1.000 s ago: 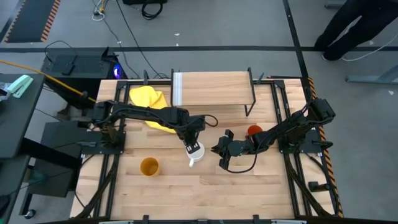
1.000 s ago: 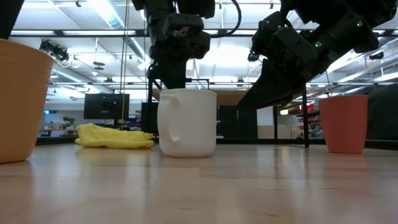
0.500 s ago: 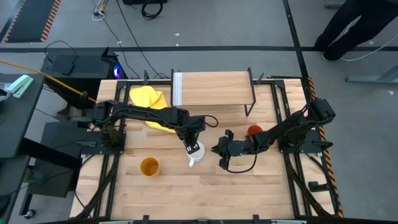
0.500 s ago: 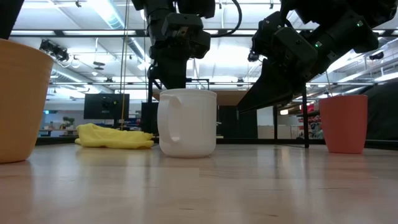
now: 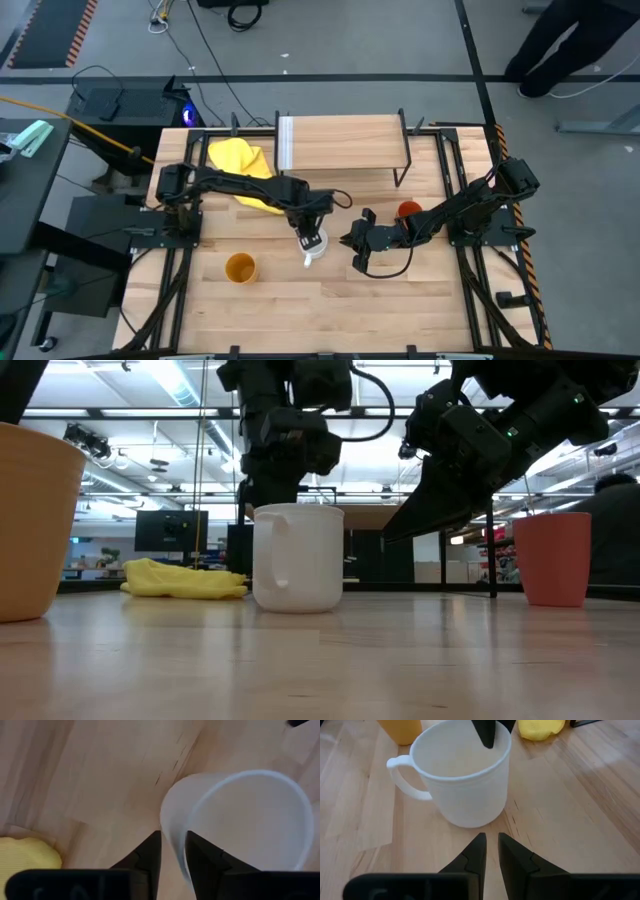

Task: Stack small to large cups/mugs on shelf
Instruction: Put the white mug on the shelf

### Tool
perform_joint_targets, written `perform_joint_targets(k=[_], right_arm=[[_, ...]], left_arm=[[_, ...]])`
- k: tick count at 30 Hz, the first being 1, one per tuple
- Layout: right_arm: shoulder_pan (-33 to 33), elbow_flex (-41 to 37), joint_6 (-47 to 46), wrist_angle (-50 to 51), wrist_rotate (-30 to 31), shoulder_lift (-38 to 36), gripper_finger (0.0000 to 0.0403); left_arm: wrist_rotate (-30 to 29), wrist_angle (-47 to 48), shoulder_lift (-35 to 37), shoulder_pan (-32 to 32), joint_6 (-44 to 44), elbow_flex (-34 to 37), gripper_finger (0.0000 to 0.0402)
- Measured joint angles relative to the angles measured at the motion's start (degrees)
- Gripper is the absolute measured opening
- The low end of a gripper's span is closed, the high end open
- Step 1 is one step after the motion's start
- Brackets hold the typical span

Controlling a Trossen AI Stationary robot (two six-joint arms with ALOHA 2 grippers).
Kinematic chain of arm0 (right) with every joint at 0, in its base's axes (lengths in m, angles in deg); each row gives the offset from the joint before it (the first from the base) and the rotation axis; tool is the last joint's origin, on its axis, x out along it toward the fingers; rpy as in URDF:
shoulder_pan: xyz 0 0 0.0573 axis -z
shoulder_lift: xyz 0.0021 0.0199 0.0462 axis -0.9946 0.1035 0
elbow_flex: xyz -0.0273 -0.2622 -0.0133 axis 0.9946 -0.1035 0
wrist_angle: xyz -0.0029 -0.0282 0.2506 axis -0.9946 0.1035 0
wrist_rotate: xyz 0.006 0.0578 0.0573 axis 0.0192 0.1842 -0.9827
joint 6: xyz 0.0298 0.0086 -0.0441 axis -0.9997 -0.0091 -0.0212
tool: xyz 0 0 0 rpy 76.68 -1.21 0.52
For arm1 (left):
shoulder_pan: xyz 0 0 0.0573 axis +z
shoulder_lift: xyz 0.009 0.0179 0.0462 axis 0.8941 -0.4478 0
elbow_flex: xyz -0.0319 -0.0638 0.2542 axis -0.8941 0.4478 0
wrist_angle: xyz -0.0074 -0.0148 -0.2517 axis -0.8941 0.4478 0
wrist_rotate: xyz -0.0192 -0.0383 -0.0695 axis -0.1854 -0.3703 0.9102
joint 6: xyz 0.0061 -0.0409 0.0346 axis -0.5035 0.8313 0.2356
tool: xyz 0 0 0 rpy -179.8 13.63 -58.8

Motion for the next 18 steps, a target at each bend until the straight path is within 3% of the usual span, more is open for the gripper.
perform_joint_targets(k=[18], right_arm=[[0.00,0.00,0.00,0.12,-0.01,0.00,0.0058]], left_arm=[[0.05,0.45,0.12,0.00,-0.63,-2.00,0.0036]])
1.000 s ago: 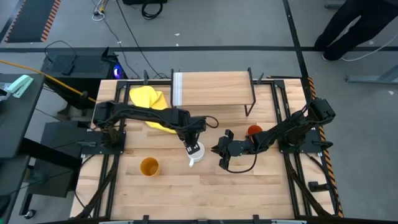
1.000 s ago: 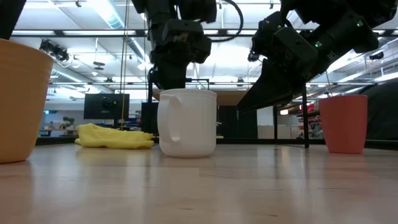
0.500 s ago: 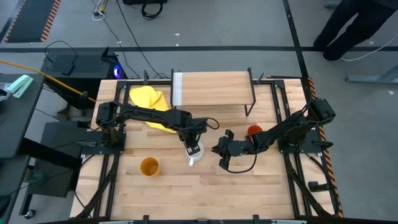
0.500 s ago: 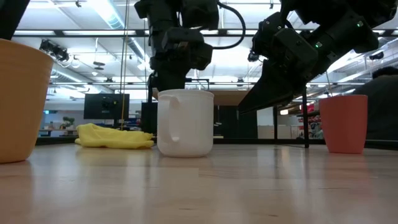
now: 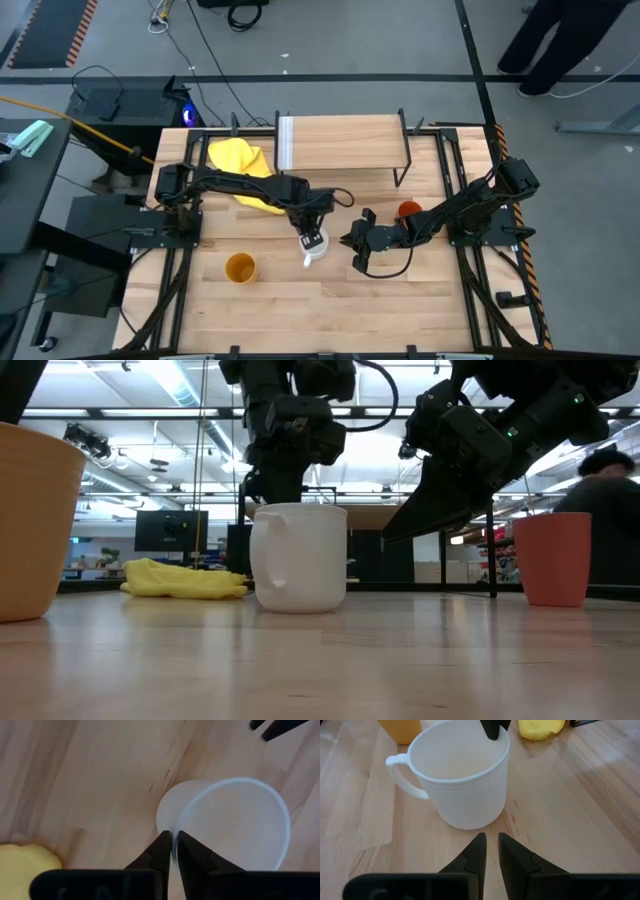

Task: Stack small to large cups/mugs on shelf
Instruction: Put the white mug on the shelf

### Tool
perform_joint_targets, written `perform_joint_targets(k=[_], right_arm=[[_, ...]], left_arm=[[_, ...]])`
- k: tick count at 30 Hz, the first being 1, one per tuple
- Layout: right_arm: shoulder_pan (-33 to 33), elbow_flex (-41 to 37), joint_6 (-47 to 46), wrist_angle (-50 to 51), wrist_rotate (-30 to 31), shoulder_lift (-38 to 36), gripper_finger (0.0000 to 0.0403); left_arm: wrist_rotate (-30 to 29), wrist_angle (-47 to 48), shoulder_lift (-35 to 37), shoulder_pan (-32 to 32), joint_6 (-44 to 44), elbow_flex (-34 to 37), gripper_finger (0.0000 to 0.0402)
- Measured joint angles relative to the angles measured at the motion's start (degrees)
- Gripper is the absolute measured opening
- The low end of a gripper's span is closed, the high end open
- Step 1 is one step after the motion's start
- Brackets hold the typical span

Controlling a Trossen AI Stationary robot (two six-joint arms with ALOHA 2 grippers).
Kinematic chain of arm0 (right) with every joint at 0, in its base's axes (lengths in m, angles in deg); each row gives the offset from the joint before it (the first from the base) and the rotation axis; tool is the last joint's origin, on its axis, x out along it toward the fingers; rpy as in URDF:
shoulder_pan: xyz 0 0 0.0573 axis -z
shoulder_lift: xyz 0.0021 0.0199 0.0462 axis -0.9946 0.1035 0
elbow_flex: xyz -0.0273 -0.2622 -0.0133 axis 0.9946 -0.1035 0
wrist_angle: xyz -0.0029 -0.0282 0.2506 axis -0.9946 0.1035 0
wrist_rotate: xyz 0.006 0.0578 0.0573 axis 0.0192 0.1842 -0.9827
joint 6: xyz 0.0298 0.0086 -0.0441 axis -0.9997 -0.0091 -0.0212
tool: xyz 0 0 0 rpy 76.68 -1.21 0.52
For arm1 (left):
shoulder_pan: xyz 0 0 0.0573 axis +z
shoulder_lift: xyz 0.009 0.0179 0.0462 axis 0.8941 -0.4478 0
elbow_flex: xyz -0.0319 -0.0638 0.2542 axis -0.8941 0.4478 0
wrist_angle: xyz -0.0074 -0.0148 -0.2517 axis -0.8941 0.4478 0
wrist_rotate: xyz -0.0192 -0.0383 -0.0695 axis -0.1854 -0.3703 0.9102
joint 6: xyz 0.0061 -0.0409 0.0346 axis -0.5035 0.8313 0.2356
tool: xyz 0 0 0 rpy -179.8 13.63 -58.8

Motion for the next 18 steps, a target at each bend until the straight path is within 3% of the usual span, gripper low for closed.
perform_joint_targets(k=[18], right_arm=[[0.00,0.00,-0.01,0.07,0.01,0.00,0.0058]], left_arm=[[-0.03,0.37,0.00,0.00,-0.72,-0.22,0.0011]])
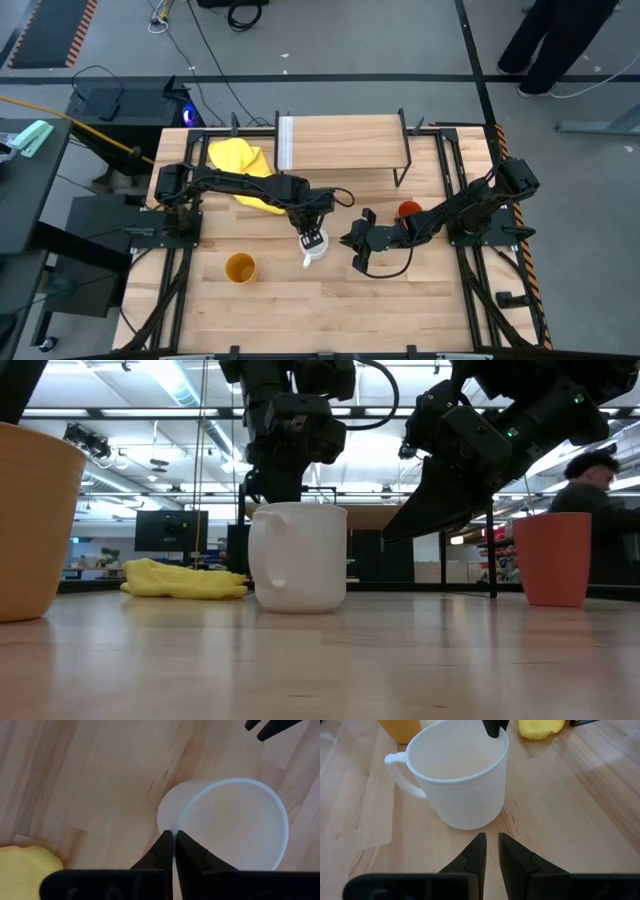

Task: Stack small to large cups/mugs on shelf
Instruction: Put the white mug on the shelf

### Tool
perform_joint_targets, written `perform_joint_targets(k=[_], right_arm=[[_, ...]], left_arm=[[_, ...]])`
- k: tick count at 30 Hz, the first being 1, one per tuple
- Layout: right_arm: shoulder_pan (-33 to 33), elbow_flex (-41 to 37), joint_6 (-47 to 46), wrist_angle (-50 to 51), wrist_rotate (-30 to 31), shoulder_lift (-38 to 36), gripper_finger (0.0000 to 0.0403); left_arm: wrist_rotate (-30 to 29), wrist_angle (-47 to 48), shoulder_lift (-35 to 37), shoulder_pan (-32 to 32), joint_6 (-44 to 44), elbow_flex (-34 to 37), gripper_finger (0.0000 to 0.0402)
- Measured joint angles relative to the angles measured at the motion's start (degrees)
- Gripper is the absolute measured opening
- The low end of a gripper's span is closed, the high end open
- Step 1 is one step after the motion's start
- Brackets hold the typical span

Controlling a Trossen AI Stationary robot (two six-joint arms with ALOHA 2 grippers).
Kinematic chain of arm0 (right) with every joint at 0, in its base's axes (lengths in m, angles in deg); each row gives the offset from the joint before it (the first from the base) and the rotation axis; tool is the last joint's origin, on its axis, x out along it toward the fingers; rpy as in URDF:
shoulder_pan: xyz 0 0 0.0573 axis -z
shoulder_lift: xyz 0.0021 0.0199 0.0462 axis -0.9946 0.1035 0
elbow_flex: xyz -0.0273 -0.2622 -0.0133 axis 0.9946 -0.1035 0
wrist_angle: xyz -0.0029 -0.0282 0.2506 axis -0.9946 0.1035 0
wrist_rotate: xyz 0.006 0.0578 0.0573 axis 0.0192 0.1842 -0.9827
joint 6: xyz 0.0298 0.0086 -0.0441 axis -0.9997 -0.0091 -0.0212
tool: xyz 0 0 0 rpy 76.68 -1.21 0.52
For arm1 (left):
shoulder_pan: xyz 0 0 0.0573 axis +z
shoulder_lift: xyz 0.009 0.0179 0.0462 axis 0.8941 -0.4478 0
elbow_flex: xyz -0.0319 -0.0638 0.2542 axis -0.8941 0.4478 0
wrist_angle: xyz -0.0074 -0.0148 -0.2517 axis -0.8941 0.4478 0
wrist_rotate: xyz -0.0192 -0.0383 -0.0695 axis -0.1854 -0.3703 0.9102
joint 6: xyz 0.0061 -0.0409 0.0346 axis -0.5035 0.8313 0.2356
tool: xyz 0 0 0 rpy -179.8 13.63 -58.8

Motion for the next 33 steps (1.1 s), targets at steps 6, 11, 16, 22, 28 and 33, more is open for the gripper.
perform_joint_targets(k=[6,11,16,22,28,33], right_arm=[[0.00,0.00,0.02,0.01,-0.01,0.00,0.0058],[0.00,0.00,0.10,0.02,-0.01,0.00,0.0058],[0.00,0.00,0.40,0.02,-0.01,0.00,0.0058],[-0.18,-0.02,0.23,0.84,0.00,-0.01,0.0058],[-1.56,-0.02,-1.47,3.55,-0.03,-0.02,0.0058],[-3.43,-0.02,-1.67,3.83,-0.03,-0.02,0.0058]], left_arm=[[0.00,0.00,0.00,0.00,-0.13,0.00,0.0009],[-0.67,3.53,-0.07,-0.02,-1.02,-1.70,0.0009],[-3.97,8.46,-0.07,-0.07,-1.95,-7.30,0.0009],[-5.18,13.50,-0.07,0.45,-2.89,-15.51,0.0009],[-5.24,18.07,-0.04,3.75,-3.19,-23.18,0.0009],[-5.20,19.93,-0.04,7.91,-4.05,-27.81,0.0009]])
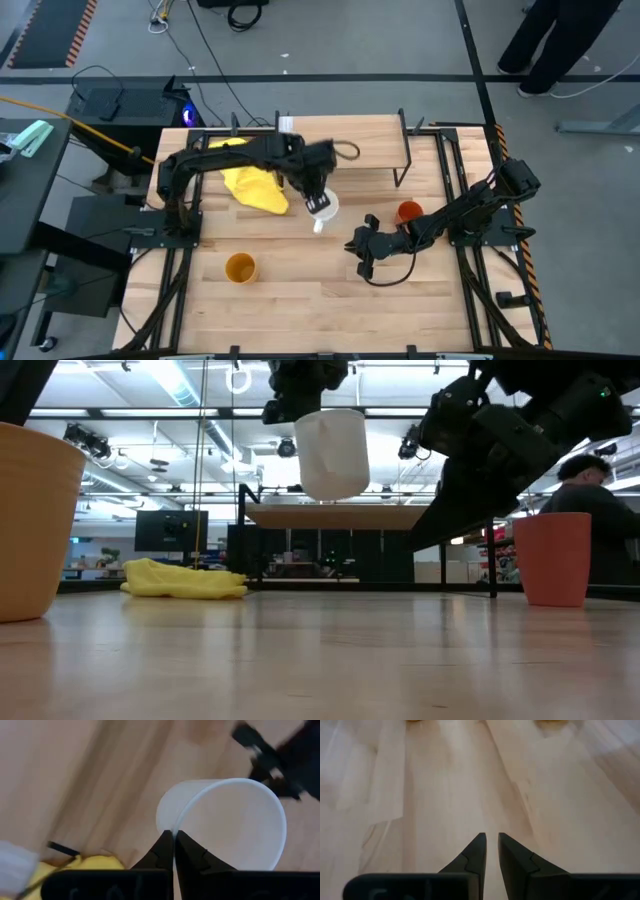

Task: Stack small to large cups/mugs on shelf
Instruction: Put the white mug on the shelf

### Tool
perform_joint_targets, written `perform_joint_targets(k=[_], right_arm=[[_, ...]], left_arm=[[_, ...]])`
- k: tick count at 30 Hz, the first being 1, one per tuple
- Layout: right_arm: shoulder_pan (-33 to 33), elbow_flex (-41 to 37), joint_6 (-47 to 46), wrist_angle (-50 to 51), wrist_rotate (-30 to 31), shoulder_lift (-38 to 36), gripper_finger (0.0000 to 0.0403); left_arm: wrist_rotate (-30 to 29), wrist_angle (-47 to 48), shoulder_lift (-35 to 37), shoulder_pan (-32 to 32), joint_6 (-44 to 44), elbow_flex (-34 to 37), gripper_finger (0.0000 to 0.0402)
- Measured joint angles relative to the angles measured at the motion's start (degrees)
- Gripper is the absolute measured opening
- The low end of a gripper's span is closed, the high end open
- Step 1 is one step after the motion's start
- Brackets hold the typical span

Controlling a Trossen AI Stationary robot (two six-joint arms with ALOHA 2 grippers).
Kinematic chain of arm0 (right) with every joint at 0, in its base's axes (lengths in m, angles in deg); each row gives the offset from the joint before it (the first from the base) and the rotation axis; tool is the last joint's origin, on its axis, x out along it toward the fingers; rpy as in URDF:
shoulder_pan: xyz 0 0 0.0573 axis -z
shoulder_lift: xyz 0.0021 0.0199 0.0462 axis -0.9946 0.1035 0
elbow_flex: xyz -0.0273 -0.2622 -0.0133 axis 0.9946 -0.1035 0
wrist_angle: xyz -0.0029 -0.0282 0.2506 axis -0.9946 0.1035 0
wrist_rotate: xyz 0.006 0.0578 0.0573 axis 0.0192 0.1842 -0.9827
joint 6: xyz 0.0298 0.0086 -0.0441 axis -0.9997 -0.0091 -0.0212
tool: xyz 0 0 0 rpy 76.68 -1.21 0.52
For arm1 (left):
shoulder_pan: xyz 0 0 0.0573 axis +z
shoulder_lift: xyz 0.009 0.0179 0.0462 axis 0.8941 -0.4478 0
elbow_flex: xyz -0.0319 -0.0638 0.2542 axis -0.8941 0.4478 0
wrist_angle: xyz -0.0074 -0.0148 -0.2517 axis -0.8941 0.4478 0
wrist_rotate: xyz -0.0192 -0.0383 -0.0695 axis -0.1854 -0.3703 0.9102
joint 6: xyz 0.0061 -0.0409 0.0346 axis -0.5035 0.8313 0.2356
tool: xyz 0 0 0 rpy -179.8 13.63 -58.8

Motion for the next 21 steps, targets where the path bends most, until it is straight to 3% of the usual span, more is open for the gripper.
perform_joint_targets(k=[14,21], right_arm=[[-2.21,-0.02,-2.99,3.76,5.85,-0.99,0.0058],[-2.19,-0.02,-0.54,7.17,21.51,-10.14,0.0058]], left_arm=[[0.00,-0.06,0.00,11.09,-3.60,-5.94,0.0009],[0.02,1.71,0.00,13.20,-4.10,-8.67,0.0009]])
